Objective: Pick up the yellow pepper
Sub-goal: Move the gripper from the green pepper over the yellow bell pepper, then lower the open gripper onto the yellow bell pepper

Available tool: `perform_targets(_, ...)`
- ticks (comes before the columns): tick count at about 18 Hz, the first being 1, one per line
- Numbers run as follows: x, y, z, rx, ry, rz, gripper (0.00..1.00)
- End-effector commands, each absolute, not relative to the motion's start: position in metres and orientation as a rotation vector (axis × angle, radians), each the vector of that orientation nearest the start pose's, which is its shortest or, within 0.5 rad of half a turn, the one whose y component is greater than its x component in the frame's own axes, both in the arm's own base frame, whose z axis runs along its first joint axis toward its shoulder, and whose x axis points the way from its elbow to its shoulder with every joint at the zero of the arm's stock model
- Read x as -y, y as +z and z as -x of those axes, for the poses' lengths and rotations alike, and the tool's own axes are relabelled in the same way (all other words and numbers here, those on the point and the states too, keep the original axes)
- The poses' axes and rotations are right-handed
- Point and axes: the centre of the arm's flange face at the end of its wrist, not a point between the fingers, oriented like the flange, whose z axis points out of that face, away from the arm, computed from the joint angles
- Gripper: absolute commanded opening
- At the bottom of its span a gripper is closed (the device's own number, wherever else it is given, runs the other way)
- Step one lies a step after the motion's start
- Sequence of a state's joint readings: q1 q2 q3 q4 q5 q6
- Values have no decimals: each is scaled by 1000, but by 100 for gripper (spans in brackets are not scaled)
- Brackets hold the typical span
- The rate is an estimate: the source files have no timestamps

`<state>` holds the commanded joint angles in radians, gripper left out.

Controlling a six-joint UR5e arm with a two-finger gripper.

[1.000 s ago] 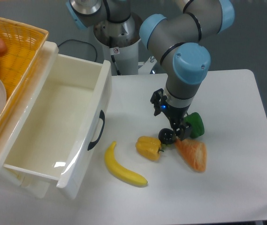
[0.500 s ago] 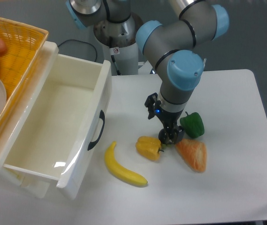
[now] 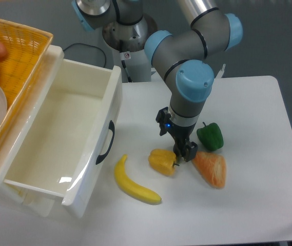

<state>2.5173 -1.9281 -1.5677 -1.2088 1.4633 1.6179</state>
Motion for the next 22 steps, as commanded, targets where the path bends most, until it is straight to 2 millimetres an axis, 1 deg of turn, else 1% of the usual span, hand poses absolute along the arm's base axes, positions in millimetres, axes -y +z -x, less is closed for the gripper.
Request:
perform_targets(3,-492,316,409,-1256,13,2882,100)
perform_targets(6,-499,305,406,-1406,22,2838,100)
perform_targets(13,-496,268,402,-1435,22,2825,100)
perform_targets(14,-495,264,401,-1440,12,2824,100)
perform_targets(16,-490,249,394,-1442,-9,2826,100)
perform_targets(18,-488,239,392,-1439,33,2821,100)
perform_targets(22,-489,235,393,-1449,40,2815,100)
